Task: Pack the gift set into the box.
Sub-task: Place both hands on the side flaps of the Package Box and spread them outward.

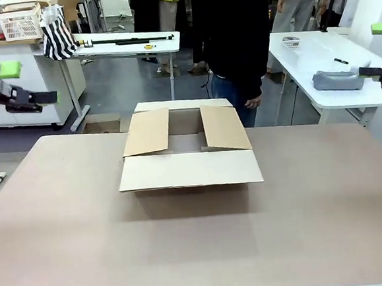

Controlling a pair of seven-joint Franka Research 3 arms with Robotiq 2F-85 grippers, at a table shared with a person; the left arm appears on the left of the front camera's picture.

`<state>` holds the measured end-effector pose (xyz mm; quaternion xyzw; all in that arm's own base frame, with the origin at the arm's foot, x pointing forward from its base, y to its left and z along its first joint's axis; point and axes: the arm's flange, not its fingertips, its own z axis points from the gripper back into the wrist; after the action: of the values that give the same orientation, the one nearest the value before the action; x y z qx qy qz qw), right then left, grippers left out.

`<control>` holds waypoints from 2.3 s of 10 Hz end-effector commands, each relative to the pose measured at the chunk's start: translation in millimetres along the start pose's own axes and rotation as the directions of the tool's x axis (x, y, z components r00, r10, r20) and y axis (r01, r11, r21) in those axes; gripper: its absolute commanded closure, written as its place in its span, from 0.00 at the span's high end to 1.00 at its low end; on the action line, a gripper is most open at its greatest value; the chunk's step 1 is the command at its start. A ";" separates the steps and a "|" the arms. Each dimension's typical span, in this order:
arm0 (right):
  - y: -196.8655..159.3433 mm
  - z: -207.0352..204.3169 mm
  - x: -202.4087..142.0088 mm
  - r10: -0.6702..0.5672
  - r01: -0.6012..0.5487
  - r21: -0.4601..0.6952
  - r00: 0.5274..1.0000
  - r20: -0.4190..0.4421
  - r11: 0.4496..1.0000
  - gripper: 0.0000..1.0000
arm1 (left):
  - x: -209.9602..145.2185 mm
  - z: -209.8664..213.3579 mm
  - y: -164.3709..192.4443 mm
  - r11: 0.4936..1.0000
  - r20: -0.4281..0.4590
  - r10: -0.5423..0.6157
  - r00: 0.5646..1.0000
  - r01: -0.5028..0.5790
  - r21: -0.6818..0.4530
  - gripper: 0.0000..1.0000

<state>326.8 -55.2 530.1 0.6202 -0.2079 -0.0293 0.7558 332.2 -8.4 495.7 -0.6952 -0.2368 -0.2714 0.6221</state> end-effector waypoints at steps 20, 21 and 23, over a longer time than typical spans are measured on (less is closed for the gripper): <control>7.5 -1.4 -7.2 0.088 -0.090 -0.036 0.994 -0.069 0.995 1.00 | 114.4 -244.2 162.6 0.229 -0.222 0.554 0.802 0.109 0.967 1.00; 7.5 -1.4 -7.2 0.088 -0.090 -0.036 0.994 -0.069 0.995 1.00 | 114.4 -244.2 162.6 0.229 -0.222 0.554 0.802 0.109 0.967 1.00; 7.5 -1.4 -7.2 0.088 -0.090 -0.036 0.994 -0.069 0.995 1.00 | 116.5 -257.1 172.0 0.269 -0.267 0.568 0.779 0.131 0.954 1.00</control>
<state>316.0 -50.0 534.2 0.5910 -0.1981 0.0095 0.7819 514.5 -276.7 472.0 -0.1020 -0.0504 -0.1690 0.9790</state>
